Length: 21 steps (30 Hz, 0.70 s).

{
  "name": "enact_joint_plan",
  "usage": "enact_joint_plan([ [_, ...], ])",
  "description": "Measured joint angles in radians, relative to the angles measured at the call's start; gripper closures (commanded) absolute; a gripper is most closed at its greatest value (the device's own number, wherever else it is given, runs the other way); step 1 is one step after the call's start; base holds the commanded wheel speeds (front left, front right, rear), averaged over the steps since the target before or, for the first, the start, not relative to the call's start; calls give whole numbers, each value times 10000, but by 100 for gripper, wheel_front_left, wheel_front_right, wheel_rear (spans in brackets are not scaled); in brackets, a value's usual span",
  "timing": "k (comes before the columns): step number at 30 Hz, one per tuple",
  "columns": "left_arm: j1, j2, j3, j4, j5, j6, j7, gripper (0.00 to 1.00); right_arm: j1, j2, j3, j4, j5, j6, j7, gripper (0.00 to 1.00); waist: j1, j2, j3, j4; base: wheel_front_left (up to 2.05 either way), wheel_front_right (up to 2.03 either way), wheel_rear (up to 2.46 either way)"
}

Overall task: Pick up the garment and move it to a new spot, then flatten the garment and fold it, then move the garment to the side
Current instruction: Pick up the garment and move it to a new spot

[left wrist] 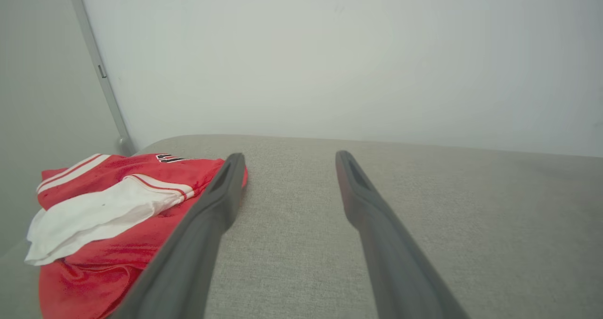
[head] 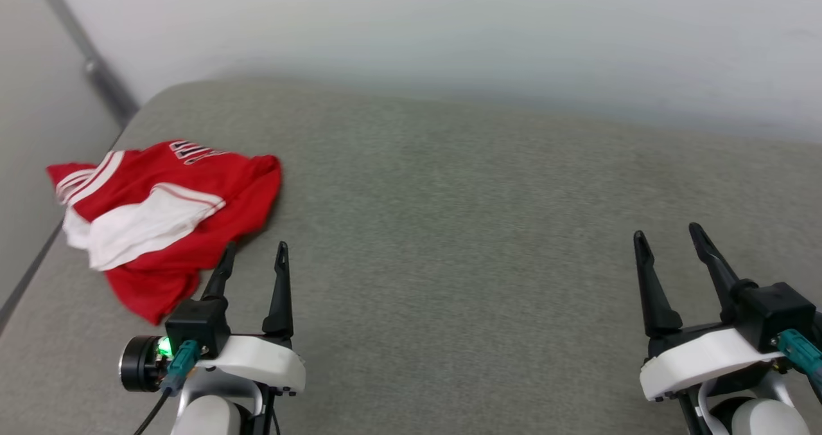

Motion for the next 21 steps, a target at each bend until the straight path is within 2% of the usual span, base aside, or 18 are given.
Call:
enact_joint_plan([
  [13, 121, -2, 767, -205, -90, 190, 0, 0, -134, 6, 729, -182, 6, 0, 109, 0, 0, 0, 76, 2361, 0, 0, 0],
  [21, 320, -19, 1064, -305, -128, 211, 2, 0, -268, 8, 1001, -180, -128, 0, 144, 0, 0, 0, 109, 3463, 0, 0, 0],
])
